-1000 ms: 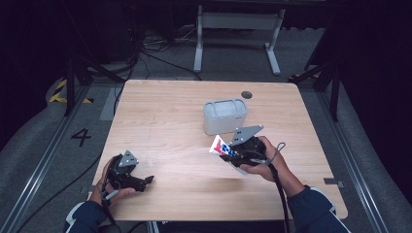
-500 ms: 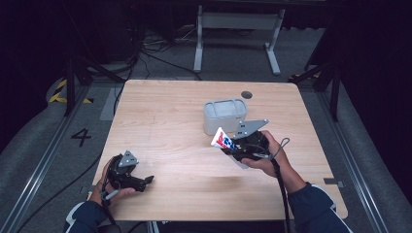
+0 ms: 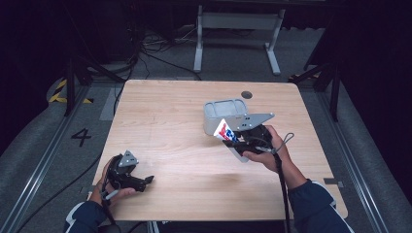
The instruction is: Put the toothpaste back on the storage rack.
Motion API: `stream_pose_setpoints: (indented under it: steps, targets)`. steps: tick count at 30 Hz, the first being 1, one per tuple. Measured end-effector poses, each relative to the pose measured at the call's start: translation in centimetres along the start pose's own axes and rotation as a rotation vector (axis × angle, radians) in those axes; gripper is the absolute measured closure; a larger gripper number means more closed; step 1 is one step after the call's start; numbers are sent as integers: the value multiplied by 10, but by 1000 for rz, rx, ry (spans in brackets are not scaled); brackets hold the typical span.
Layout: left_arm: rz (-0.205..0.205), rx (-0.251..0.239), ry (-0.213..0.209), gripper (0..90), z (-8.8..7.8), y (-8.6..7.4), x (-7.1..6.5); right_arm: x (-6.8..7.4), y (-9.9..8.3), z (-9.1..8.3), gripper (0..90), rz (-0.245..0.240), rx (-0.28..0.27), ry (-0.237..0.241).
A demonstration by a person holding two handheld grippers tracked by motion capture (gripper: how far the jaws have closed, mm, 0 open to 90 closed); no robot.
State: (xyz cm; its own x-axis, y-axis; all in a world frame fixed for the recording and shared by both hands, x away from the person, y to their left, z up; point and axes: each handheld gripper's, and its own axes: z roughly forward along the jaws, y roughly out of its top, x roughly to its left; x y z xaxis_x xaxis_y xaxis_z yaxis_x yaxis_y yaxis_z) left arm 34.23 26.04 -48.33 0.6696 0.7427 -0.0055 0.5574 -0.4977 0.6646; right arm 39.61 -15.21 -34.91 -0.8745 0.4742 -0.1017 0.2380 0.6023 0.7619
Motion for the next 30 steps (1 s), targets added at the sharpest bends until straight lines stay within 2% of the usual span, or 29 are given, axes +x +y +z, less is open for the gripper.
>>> stream_pose_setpoints:
  steps: [5,9,11,21,26,30]
  targets:
    - [10,0,2,17,0,0,1,-8,4,-3,643,19,-22,-26]
    - [1,1,0,17,0,0,0,-11,8,-3,643,22,-36,-23]
    - [11,1,3,17,0,0,1,-11,8,-3,643,20,-39,-26]
    - [10,1,3,17,0,0,1,-19,24,-8,643,19,-85,-42]
    - [10,2,4,17,0,0,1,-27,30,-10,643,34,-110,-51]
    - [1,0,0,17,0,0,0,-35,36,-12,642,44,-124,-76]
